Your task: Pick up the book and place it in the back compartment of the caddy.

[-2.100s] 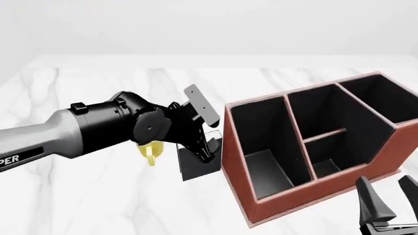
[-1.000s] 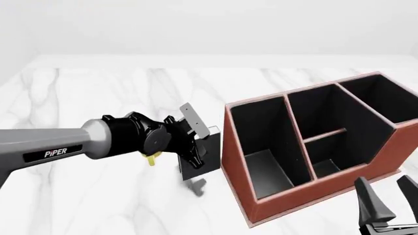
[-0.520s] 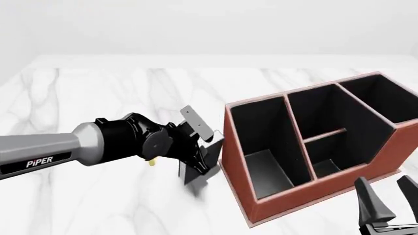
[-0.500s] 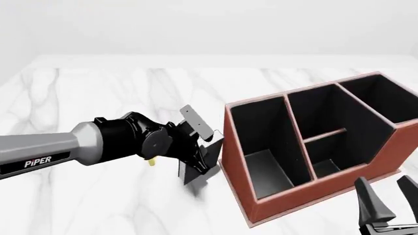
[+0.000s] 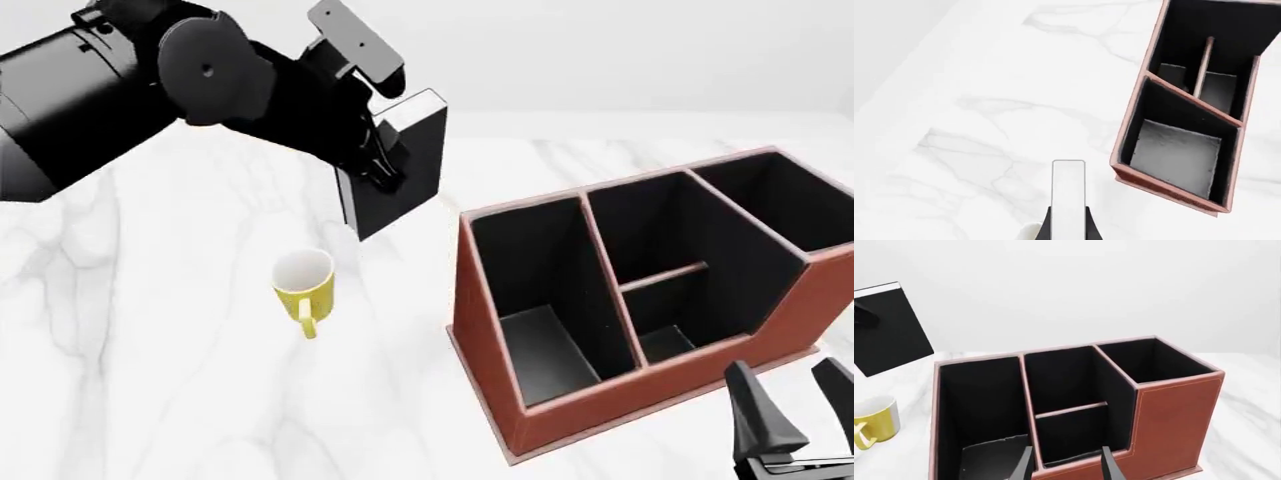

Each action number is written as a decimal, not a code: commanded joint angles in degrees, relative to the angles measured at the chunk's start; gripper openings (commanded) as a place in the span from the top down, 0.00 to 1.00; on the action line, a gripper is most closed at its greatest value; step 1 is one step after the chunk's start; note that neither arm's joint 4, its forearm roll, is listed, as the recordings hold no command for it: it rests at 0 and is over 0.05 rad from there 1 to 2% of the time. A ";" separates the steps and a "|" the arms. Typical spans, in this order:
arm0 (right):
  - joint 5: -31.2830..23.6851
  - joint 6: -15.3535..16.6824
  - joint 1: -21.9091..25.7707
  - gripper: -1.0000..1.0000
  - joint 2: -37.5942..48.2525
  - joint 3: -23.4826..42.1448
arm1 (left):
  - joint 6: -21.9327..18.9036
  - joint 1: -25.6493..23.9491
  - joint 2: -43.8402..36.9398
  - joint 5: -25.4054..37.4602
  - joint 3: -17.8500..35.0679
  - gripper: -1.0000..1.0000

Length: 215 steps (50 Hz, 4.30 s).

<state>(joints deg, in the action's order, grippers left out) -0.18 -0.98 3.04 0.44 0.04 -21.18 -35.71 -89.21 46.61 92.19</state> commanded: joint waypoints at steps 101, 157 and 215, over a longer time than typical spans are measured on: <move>1.67 -0.29 0.03 0.00 2.01 -0.01 | 7.96 -26.44 -35.07 -21.98 28.02 1.00; 1.35 -0.74 -0.07 0.00 1.83 -0.03 | 8.90 -25.18 -42.84 -30.39 24.96 1.00; 2.33 -0.18 -0.48 0.00 2.70 -0.02 | 0.05 -14.72 -33.44 -17.48 35.08 0.00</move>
<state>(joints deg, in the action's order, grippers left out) 2.10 -1.38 2.66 3.17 0.02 -17.35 -53.96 -125.58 23.60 124.19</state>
